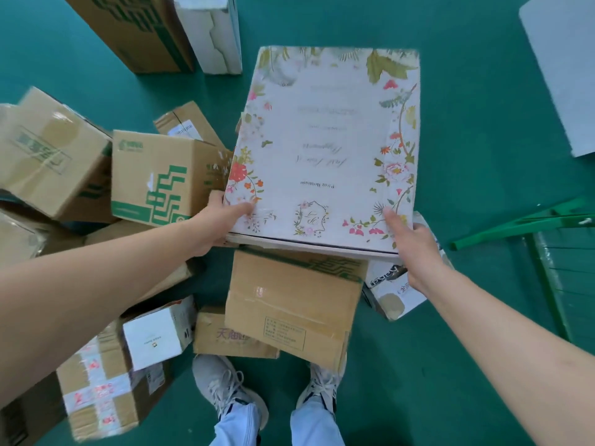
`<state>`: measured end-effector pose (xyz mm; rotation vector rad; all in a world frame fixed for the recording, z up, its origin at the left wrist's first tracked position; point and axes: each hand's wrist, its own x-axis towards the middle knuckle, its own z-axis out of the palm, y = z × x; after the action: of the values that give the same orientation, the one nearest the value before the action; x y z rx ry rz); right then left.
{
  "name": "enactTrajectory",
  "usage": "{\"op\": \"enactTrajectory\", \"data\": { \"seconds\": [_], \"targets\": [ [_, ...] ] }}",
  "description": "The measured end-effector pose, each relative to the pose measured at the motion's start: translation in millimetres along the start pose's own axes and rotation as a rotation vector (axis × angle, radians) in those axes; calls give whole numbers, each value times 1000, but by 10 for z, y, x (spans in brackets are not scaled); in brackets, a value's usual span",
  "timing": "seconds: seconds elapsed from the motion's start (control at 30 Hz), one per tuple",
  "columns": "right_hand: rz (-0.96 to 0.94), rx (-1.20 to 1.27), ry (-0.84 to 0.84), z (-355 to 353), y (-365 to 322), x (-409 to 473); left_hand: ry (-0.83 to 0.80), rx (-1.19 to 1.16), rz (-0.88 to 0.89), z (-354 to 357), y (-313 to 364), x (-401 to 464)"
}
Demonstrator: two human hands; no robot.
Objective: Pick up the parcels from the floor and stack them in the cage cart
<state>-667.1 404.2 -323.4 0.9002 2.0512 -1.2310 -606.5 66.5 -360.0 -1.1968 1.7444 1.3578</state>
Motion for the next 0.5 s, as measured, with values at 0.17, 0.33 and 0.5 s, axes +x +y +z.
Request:
{"op": "enactTrajectory", "data": {
  "seconds": [0.17, 0.33, 0.5],
  "targets": [
    [73, 43, -6, -325, -409, -627, -90, -96, -3, -410, 292, -844],
    [46, 52, -31, -604, -921, -1724, -45, -201, 77, -997, 676, -1999],
    [34, 75, -130, -652, -1338, -3030, -15, -214, 99, -1841, 812, -3322]
  ]
}}
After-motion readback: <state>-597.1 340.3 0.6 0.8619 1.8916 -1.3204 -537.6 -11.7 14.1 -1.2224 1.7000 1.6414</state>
